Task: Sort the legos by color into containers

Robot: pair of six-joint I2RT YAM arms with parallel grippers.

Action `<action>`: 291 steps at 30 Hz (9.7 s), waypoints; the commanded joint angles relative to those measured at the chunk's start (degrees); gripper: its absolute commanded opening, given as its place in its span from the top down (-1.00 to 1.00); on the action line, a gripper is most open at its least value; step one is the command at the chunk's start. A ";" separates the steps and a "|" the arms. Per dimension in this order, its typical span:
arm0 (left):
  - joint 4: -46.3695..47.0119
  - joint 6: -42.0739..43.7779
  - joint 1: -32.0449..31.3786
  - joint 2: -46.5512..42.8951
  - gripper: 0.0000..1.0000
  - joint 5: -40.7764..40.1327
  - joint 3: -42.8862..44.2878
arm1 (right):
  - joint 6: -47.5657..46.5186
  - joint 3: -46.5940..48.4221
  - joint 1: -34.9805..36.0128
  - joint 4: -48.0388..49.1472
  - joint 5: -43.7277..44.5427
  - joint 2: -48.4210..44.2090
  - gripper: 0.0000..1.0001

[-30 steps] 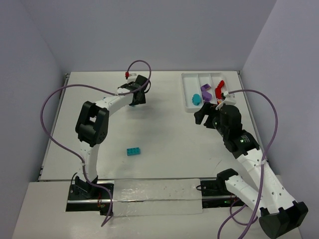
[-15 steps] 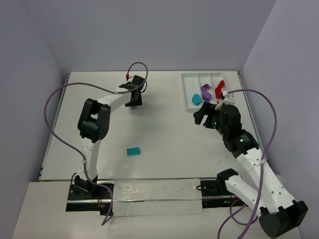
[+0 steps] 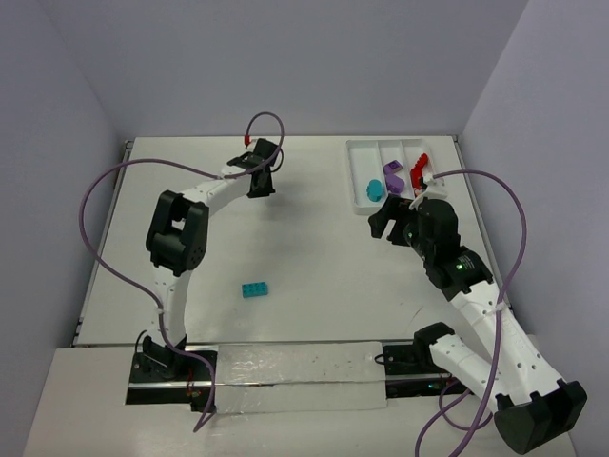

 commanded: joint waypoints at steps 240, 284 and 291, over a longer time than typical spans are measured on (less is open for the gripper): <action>-9.74 -18.41 20.76 -34.55 -0.66 0.80 -19.54 | -8.06 48.71 -2.40 4.54 5.18 57.33 -0.43; -11.69 -33.44 22.24 7.96 -0.13 3.41 8.57 | -8.94 14.60 1.71 6.45 4.12 29.28 -0.46; -2.77 -27.39 18.41 -2.29 0.97 9.44 -0.42 | -8.37 13.99 3.59 5.72 6.52 27.37 -0.46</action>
